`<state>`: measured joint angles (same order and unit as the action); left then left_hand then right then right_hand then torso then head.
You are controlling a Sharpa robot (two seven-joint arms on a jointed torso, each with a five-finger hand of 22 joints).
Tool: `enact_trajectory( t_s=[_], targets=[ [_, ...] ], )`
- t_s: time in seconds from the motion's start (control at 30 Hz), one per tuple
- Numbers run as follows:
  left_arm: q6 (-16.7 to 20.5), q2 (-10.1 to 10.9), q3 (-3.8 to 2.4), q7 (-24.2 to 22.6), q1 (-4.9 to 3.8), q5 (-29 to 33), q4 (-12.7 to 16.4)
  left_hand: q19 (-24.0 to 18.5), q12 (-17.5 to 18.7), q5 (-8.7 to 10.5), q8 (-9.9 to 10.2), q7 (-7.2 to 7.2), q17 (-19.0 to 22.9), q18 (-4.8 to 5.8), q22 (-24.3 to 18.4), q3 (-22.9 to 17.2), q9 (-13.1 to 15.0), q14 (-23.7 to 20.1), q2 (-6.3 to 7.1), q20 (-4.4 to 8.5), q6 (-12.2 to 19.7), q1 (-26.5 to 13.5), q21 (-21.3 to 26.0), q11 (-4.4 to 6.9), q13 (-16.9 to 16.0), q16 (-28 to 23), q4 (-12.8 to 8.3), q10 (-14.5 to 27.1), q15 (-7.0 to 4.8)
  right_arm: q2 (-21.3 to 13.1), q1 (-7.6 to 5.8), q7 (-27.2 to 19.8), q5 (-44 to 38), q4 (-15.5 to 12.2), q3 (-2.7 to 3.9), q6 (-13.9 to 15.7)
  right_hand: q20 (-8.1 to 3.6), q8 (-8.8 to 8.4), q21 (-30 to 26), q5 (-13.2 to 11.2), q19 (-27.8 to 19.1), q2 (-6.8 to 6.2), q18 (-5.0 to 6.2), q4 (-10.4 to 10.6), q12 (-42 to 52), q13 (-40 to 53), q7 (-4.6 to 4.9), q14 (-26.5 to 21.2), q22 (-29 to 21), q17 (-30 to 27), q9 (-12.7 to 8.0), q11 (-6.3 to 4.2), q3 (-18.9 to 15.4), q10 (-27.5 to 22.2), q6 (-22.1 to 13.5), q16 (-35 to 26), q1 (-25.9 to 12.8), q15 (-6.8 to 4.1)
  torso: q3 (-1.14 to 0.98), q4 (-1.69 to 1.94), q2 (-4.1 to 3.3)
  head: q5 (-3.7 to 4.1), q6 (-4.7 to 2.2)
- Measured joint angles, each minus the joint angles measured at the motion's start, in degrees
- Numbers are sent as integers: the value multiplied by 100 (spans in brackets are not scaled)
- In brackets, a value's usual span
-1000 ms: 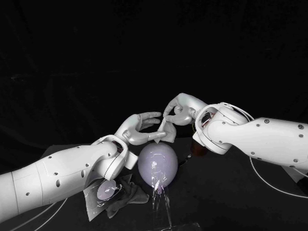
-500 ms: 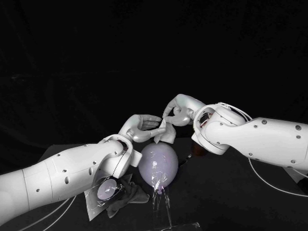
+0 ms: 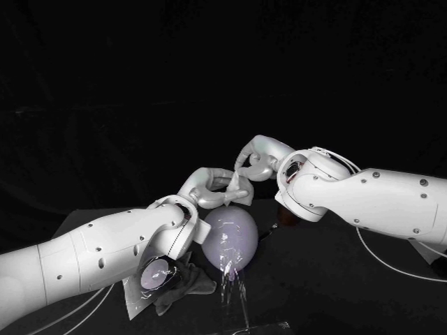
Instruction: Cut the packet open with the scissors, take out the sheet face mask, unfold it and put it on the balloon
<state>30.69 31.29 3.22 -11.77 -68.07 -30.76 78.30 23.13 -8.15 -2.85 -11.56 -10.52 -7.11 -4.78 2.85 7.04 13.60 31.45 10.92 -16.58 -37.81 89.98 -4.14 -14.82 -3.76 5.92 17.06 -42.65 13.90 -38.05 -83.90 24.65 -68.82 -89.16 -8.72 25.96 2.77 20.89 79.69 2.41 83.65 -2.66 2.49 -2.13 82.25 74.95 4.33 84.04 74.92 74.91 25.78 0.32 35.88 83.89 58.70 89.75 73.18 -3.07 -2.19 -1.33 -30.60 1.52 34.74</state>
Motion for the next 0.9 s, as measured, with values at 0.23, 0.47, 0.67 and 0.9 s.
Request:
enact_trajectory(
  t_s=[0.23,0.47,0.67,0.9],
  targets=[
    [-11,-11,0,23,0,-76,2,-71,0,0,-40,7,17,-1,-10,7,7,-53,-7,-11,7,7,27,-3,0,0,-7,57,4,27,0,29,-2,5,0,-17,0,20,-3,-1,0,-14,0,0,0,-2,1,0,2,1,0,1,0,-1,-2,-15,-14,0,0,4,0,5,2],
    [3,-49,-1,73,0,-89,-63,-71,-67,0,-198,8,-34,-1,-10,-236,40,138,-257,-11,7,179,27,-3,-7,45,-23,57,-22,-5,0,53,-2,-116,0,-29,1,22,-3,22,-1,-13,0,-33,-1,-5,3,-1,3,5,0,-13,33,13,-6,5,-12,1,-1,4,5,-1,2],
    [47,-94,-2,168,0,-90,-120,55,-155,0,-351,8,-91,-1,14,-483,64,413,-431,-12,7,353,27,17,-7,156,-60,-8,-47,-30,0,81,-2,-222,0,-32,10,33,-4,25,-10,-12,0,-33,-9,-3,1,-1,2,4,0,-13,33,13,-21,5,-12,1,-3,2,8,-9,1],
    [151,-144,-2,331,-4,-131,-186,230,-266,0,-555,8,-180,0,39,-811,98,822,-540,-2,7,630,-41,69,-11,322,-160,-120,-91,-56,0,128,-20,-302,0,-31,10,44,11,24,-10,-4,0,-33,-11,0,-8,-1,-2,3,0,-12,33,12,-15,1,-3,1,-6,-2,9,-12,-4]
  ],
)
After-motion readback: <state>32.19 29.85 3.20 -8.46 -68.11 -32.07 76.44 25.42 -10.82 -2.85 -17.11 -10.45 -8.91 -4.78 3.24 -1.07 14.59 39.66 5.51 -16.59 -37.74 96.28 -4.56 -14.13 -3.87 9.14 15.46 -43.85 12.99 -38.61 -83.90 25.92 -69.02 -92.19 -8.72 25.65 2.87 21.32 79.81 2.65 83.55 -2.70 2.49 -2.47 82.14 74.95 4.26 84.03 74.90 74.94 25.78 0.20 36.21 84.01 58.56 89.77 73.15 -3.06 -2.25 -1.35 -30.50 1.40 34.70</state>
